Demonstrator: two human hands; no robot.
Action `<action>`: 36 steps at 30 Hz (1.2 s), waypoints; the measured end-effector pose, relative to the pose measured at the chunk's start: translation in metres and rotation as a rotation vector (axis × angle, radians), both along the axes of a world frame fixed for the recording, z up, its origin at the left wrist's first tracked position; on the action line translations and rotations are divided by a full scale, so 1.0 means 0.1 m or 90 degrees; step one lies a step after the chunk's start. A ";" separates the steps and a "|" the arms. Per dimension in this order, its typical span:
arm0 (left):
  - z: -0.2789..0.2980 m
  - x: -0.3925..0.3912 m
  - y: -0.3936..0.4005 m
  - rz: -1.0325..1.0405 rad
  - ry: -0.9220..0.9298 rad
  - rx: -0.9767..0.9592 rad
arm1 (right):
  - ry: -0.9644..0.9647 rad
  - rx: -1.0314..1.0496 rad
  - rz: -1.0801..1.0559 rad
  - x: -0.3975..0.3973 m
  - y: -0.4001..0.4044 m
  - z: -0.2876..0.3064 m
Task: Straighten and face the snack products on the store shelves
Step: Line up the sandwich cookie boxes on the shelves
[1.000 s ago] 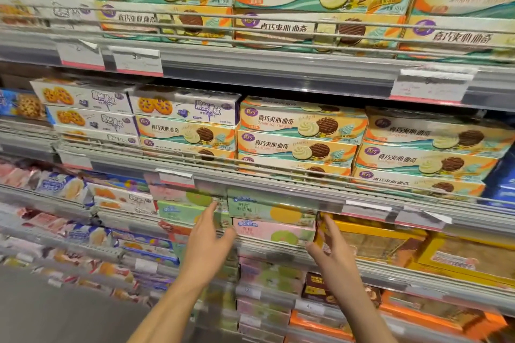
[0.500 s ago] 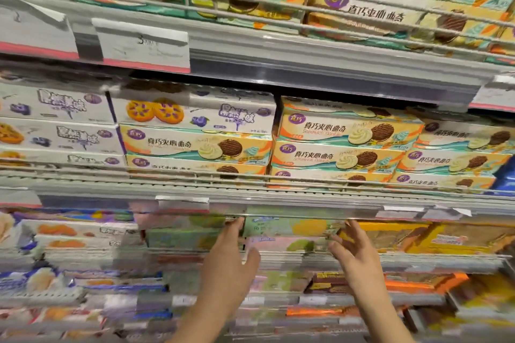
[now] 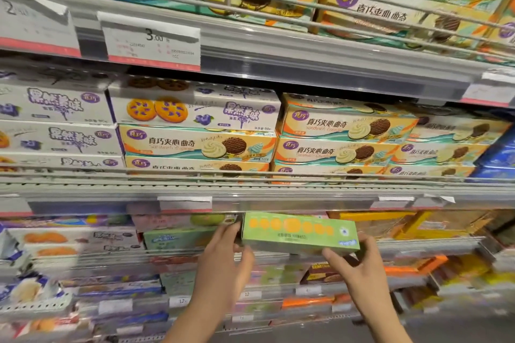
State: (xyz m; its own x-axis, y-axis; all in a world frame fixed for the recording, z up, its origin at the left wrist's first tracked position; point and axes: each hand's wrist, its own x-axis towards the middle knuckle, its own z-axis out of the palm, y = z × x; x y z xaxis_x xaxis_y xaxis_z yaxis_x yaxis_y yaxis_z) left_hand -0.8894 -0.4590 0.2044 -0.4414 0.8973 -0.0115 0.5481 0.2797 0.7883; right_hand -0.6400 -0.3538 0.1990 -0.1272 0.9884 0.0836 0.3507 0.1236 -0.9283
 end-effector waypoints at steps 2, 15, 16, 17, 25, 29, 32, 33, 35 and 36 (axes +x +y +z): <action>0.05 -0.03 -0.01 -0.006 0.039 -0.019 | 0.012 -0.005 0.024 0.03 0.06 0.08; 0.05 -0.25 -0.67 0.005 0.113 -0.187 | 0.066 -0.095 0.333 -0.14 0.09 -0.04; 0.05 -0.27 -0.76 0.047 0.107 -0.166 | 0.039 -0.092 0.350 -0.20 0.07 -0.04; 0.06 -0.31 -0.83 0.083 0.106 -0.150 | 0.016 -0.094 0.368 -0.28 0.04 -0.06; 0.17 -0.82 -0.95 0.333 0.037 0.024 | -0.093 0.018 0.460 -0.84 -0.09 0.00; 0.15 -1.07 -0.85 0.300 0.053 0.059 | -0.110 0.038 0.431 -1.10 -0.07 0.01; 0.07 -1.27 -0.78 0.278 0.000 0.037 | -0.133 0.023 0.410 -1.31 -0.14 0.00; 0.03 -1.32 -0.76 0.270 -0.012 0.036 | -0.130 0.017 0.414 -1.36 -0.18 0.00; -0.07 -1.42 -0.75 0.248 -0.023 0.047 | -0.116 0.003 0.412 -1.43 -0.25 -0.02; -0.12 -1.44 -0.76 0.232 -0.032 0.054 | -0.110 -0.001 0.405 -1.45 -0.28 -0.04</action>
State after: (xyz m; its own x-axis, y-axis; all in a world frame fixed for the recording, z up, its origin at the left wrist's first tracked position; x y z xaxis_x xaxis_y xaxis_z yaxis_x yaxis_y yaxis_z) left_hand -1.0338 -0.5351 0.1927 -0.7325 0.6802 0.0268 0.3847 0.3812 0.8406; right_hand -0.7846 -0.3815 0.1953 -0.6977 0.7163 0.0087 0.3531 0.3545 -0.8658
